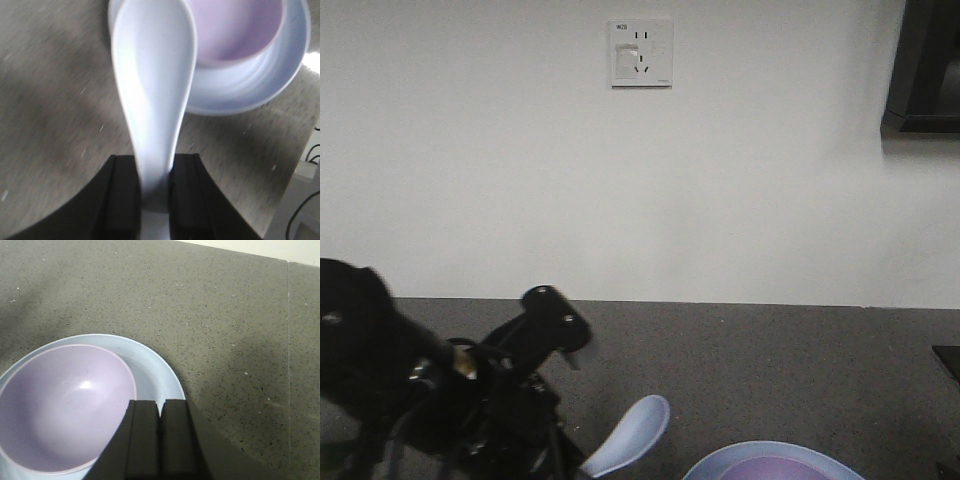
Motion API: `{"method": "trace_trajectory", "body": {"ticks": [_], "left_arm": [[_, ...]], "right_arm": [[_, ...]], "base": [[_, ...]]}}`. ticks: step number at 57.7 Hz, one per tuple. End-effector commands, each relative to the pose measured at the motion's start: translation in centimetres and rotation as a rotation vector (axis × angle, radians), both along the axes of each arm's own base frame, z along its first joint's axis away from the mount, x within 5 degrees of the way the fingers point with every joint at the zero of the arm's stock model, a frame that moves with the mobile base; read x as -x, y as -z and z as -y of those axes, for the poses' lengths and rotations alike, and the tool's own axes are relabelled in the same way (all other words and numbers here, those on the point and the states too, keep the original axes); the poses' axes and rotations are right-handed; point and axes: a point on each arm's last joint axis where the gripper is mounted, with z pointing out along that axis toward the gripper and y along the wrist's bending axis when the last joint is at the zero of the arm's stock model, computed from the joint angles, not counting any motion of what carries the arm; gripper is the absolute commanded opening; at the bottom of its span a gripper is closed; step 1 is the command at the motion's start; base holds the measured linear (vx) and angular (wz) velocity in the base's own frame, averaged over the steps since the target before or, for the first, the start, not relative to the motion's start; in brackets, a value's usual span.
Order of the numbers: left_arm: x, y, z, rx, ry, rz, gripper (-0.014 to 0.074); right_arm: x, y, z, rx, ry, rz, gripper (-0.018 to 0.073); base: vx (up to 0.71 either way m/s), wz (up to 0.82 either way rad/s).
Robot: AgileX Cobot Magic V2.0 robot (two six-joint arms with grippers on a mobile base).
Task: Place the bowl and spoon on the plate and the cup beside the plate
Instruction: 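Move the left gripper over the bowl and drop the spoon inside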
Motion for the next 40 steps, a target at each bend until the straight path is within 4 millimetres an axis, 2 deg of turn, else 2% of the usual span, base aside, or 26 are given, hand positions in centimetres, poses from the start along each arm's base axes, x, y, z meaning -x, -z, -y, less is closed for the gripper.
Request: {"method": "trace_trajectory", "body": {"ticks": [1,10,20,29,40], "left_arm": [[-0.3,-2.3,2.5,0.095,0.011,0.032,0.0001],[-1.5,-1.9,6.2,0.06,0.096,-0.024,0.0002],[-2.9,-1.0,9.0,0.033,0.133,-0.058,0.0014],[-3.7,-0.6,9.8,0.034,0.136,-0.053,0.0083],[-3.8,-0.7,9.9,0.041,0.13,-0.048,0.0258]], "right_arm": [[-0.3,-1.6,0.1,-0.003,0.012,0.109,-0.0008],[-0.3,-1.6,0.1,-0.003,0.012,0.109,-0.0008],[-0.3,-1.6,0.1,-0.003,0.012,0.109,-0.0008],[-0.3,-1.6,0.1,-0.003,0.011,0.108,-0.0008],[-0.3,-1.6,0.1,-0.003,0.012,0.109,-0.0008]], "base": [[0.0,0.0],[0.0,0.0],[0.0,0.0],[0.0,0.0],[0.0,0.0]]}}
